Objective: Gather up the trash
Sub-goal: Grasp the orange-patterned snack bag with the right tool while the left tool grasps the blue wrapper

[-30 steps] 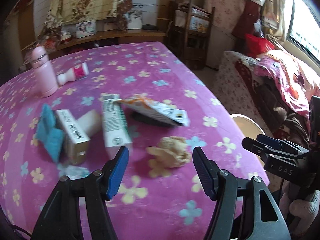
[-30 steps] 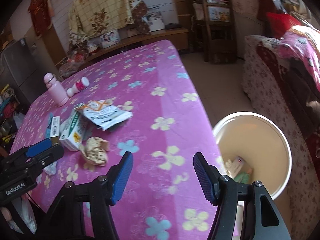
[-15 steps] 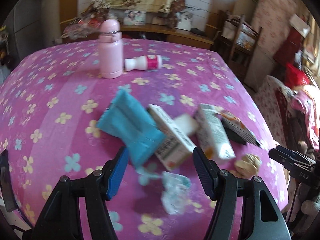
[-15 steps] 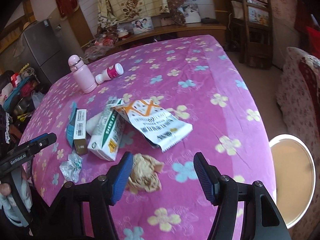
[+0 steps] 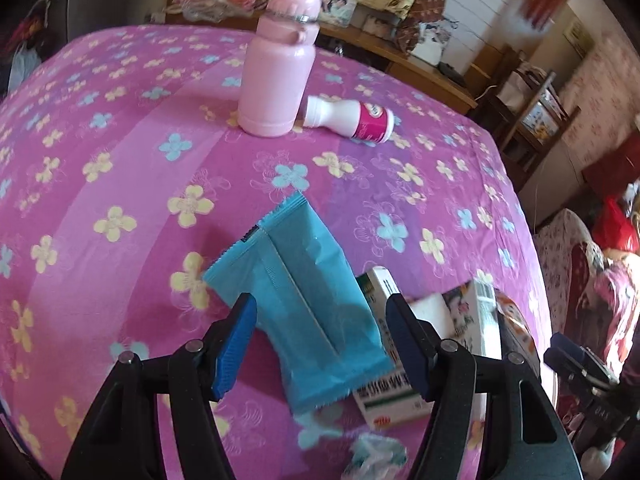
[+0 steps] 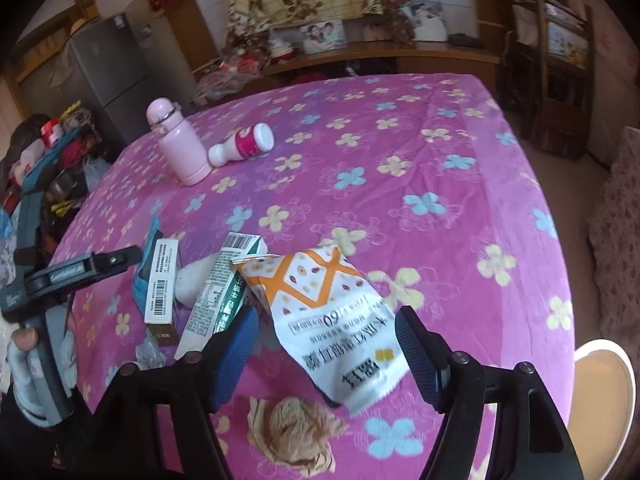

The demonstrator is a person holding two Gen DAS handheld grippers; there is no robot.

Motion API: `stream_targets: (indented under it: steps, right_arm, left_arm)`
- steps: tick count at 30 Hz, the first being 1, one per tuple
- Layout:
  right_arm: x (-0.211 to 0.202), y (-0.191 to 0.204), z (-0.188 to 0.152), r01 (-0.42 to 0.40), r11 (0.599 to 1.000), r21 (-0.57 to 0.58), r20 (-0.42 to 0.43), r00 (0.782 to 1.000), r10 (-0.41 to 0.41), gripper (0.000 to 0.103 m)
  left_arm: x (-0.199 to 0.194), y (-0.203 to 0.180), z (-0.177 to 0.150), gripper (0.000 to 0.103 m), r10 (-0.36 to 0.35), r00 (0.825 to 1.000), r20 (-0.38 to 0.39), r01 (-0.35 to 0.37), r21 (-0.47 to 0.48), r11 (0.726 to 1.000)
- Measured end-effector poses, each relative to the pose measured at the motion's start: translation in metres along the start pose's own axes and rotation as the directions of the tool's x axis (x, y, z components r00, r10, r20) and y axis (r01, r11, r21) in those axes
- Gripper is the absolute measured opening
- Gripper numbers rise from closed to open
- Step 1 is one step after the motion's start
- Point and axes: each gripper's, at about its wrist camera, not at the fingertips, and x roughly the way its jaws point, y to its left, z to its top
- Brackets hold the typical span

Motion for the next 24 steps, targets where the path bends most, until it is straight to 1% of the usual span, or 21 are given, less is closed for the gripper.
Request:
stream_targets:
  steps: [1,2,3,6,8,11,13,16,20,22,24]
  right_arm:
    - [0.006,0.001,0.002,-0.021,1.0,-0.018,-0.018,1.0,0.021,0.074]
    - [0.013,0.001,0.003,-0.035,0.999,-0.032,-0.035,0.999,0.034,0.074]
    - [0.02,0.0,0.004,-0.043,0.998,-0.045,-0.049,0.998,0.04,0.074]
    - [0.039,-0.006,0.008,-0.049,0.997,-0.06,-0.075,0.996,0.045,0.076]
    - [0.052,-0.013,0.011,-0.069,0.996,-0.055,-0.105,0.993,0.063,0.077]
    - [0.069,-0.019,0.012,-0.051,0.997,-0.054,-0.137,0.99,0.043,0.078]
    - [0.07,-0.021,0.013,-0.056,0.997,-0.049,-0.12,0.992,0.05,0.079]
    - [0.067,-0.026,0.016,-0.068,0.998,-0.003,-0.104,0.992,0.067,0.079]
    - [0.061,-0.034,0.013,-0.094,0.994,0.06,-0.082,0.992,0.099,0.079]
    - [0.058,-0.036,0.009,-0.094,0.993,0.076,-0.067,0.993,0.099,0.079]
    - [0.058,-0.036,0.006,-0.084,0.993,0.078,-0.051,0.995,0.088,0.079]
  left_arm:
    - [0.005,0.0,0.001,0.068,-0.004,1.0,-0.012,0.004,-0.008,1.0]
    - [0.008,-0.001,0.001,0.072,0.002,1.0,-0.012,-0.002,-0.01,1.0]
    - [0.009,-0.001,0.001,0.072,0.011,1.0,-0.004,-0.011,-0.008,1.0]
    - [0.017,0.001,0.002,0.074,-0.007,1.0,-0.025,0.007,-0.02,1.0]
    - [0.021,0.005,0.002,0.078,-0.007,1.0,-0.028,0.006,-0.034,0.999]
    - [0.026,0.013,0.004,0.08,-0.01,0.999,-0.032,0.008,-0.064,0.998]
    - [0.029,0.017,0.004,0.081,-0.026,0.999,-0.037,0.023,-0.084,0.996]
    - [0.026,0.018,0.001,0.081,-0.048,0.998,-0.04,0.044,-0.079,0.996]
    - [0.019,0.017,0.0,0.081,-0.118,0.992,-0.04,0.116,-0.066,0.991]
    - [0.02,0.011,-0.003,0.082,-0.112,0.992,-0.053,0.11,-0.039,0.993]
    - [0.022,0.012,-0.005,0.082,-0.099,0.994,-0.055,0.097,-0.042,0.994]
